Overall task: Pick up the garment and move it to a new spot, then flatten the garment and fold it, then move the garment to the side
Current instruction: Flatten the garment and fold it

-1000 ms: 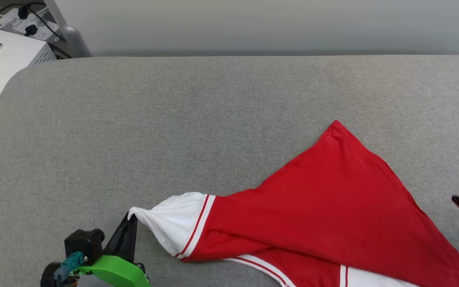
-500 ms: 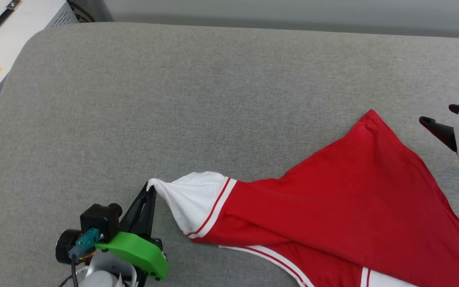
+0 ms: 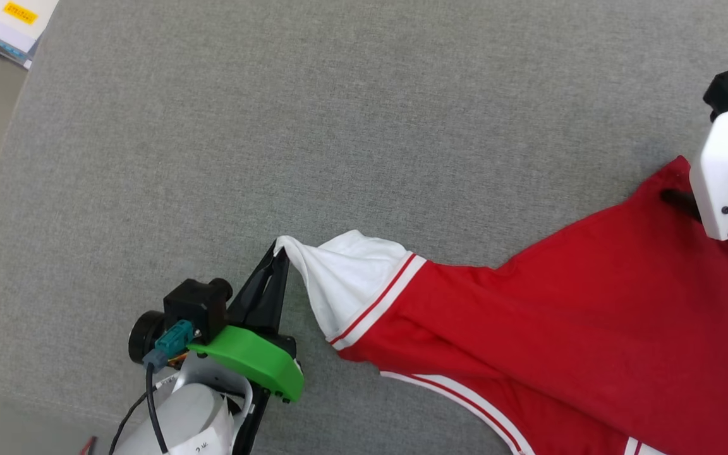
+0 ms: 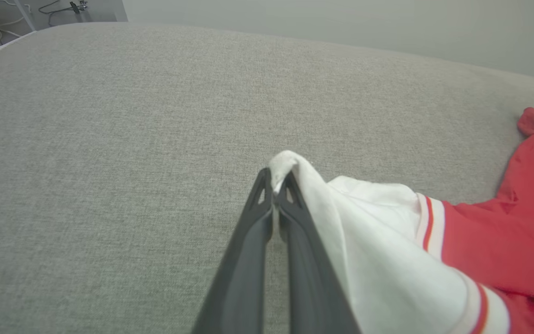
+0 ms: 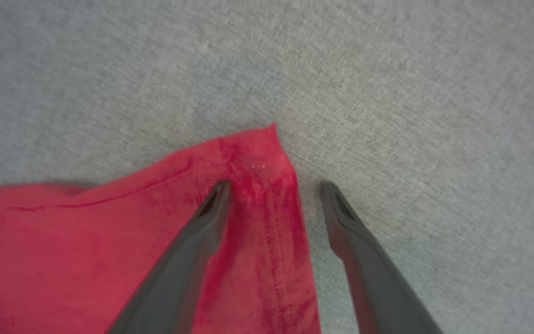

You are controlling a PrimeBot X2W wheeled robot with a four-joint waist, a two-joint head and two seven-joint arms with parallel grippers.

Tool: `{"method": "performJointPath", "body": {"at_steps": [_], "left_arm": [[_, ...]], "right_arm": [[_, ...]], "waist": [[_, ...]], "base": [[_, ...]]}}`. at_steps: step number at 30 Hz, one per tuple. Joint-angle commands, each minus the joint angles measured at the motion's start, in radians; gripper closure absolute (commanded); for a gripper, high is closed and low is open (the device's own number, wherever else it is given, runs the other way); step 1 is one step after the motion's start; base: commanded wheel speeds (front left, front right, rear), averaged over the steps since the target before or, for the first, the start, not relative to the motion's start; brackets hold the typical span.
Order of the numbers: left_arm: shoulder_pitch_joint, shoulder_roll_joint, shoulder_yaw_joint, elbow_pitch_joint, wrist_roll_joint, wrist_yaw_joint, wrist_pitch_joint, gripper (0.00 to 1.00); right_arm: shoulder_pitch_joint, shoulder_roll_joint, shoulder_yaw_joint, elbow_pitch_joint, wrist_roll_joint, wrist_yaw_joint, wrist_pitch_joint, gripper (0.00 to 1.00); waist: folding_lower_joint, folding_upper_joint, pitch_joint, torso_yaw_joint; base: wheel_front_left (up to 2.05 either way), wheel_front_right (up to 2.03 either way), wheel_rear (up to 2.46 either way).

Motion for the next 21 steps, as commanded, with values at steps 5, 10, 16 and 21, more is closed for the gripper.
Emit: {"method": "performJointPath", "body": {"at_steps": [5,10,16,21], "left_arm": [[-0.024,-0.02,0.005,0.04,0.01,-0.02,-0.015,1.0],[-0.014,-0.018,0.015,0.068,0.011,-0.031,-0.021,1.0],[-0.005,0.006,0.026,0.086,0.022,-0.04,-0.024,1.0],[-0.02,0.04,0.052,0.079,0.027,-0.043,-0.025,1.0]], "right_arm": [[0.045,-0.01,0.1,0.052,0.046,-0.001,-0.03,0.0],[0.031,-0.032,0.145,0.031,0.086,-0.001,-0.156,1.0],[0.013,-0.045,0.124,0.026,0.117,-0.001,-0.375,1.0],[0.036,-0.049,0.115,0.003,0.134,-0.001,-0.519,1.0]], "waist": [[0.0,0.0,0.024,0.023],[0.0,0.0,-0.018,-0.005],[0.0,0.0,-0.114,-0.041],[0.0,0.0,-0.195,-0.078]], "base": [[0.0,0.0,0.0],[0.0,0.0,0.0],[0.0,0.0,0.0],[0.0,0.0,0.0]]}}
